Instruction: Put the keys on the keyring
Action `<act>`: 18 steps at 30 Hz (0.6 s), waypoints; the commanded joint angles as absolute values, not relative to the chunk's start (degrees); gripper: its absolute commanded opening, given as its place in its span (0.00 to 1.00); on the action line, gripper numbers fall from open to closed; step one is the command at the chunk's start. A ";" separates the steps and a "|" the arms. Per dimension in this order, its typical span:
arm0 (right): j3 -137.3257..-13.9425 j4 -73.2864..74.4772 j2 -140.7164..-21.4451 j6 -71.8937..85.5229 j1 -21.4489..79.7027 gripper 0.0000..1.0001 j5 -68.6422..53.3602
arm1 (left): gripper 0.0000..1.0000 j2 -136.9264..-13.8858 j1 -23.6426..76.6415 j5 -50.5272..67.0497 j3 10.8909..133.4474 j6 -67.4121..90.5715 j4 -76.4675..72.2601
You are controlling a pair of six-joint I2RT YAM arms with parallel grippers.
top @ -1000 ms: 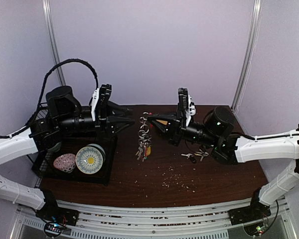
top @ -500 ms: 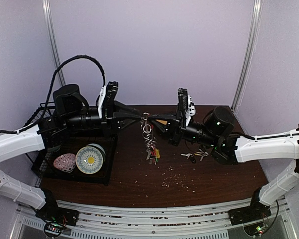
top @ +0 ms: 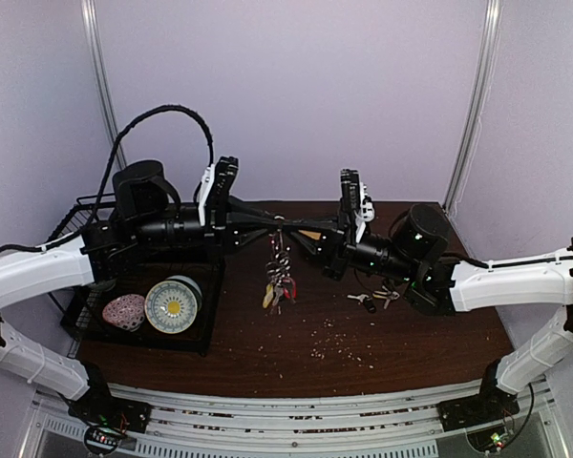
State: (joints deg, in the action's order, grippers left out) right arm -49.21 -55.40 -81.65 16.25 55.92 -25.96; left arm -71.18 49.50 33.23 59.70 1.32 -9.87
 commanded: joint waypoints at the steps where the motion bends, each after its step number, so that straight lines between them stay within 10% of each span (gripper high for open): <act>1: -50.54 -57.86 -81.04 15.56 56.33 0.00 -26.63 | 0.12 -71.80 50.15 32.92 61.63 1.45 -11.57; 12: -50.34 -52.08 -79.45 11.88 55.89 0.00 -27.57 | 0.00 -69.38 50.37 27.87 62.36 -2.45 -5.44; 18: -56.88 -24.26 -74.79 -4.35 52.26 0.21 -36.26 | 0.00 -67.91 50.37 21.01 67.68 -11.12 9.93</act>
